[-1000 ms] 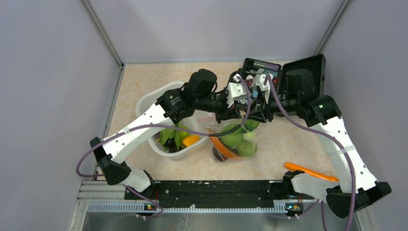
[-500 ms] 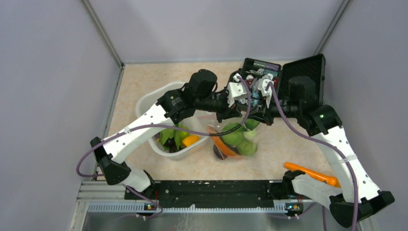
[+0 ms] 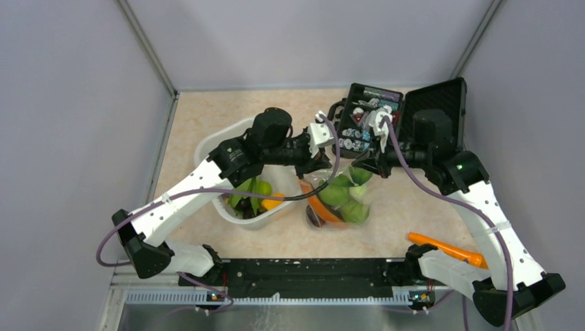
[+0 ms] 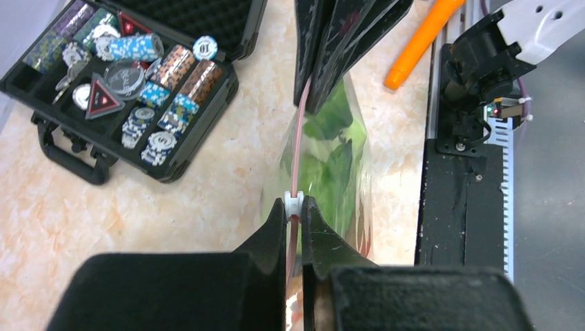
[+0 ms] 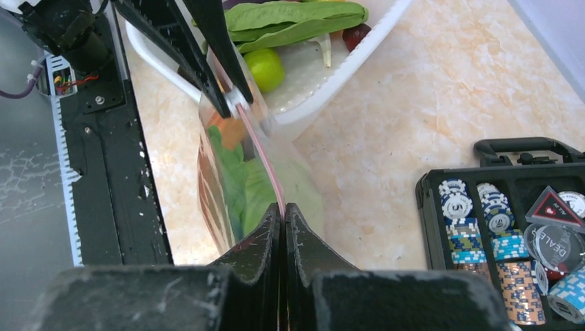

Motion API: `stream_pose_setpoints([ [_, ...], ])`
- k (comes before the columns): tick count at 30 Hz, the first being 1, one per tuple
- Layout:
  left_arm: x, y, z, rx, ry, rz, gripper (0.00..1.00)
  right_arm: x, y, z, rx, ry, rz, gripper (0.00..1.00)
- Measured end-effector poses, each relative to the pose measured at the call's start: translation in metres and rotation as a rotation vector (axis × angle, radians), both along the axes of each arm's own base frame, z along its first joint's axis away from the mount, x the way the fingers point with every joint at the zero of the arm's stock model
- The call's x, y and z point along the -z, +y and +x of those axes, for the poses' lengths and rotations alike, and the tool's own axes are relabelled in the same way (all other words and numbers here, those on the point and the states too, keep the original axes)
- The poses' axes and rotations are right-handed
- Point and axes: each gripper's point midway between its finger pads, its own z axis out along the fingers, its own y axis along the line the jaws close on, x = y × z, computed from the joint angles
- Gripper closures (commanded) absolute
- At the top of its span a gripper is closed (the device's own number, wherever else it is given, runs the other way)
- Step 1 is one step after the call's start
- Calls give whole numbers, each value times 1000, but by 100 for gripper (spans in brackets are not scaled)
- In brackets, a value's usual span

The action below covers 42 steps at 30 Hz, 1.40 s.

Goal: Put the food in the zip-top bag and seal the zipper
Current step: Zip the zipper food storage bag at the center of the board.

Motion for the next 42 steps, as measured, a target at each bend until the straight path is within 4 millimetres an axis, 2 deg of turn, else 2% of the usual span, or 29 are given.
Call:
stream_pose_setpoints([
  [11, 5, 28, 8, -65, 8, -1, 100, 0, -1, 3, 25, -7, 7, 100],
  [12, 5, 28, 8, -66, 11, -2, 100, 1, -1, 3, 28, -4, 10, 96],
  [14, 4, 28, 8, -65, 14, -7, 100, 1, -1, 5, 43, 4, 16, 68],
  [15, 4, 28, 8, -63, 18, -10, 100, 1, -1, 5, 53, 12, 21, 58],
  [16, 4, 28, 7, -60, 26, -12, 100, 0, -1, 6, 61, 18, 25, 52],
  [19, 5, 24, 7, -45, 47, -14, 100, -4, 0, 7, 65, 9, 39, 43],
  [25, 9, 18, 9, -34, 68, -6, 100, -6, 2, 3, 42, 13, 50, 41],
  [33, 6, 16, 6, -14, 77, -17, 100, -19, 10, 5, -7, 5, 73, 41],
  [39, 3, 14, 2, -5, 95, -30, 100, -13, 21, 9, -57, 41, 78, 42],
  [42, 1, 13, 2, 1, 98, -34, 100, -9, 26, 9, -84, 48, 69, 48],
])
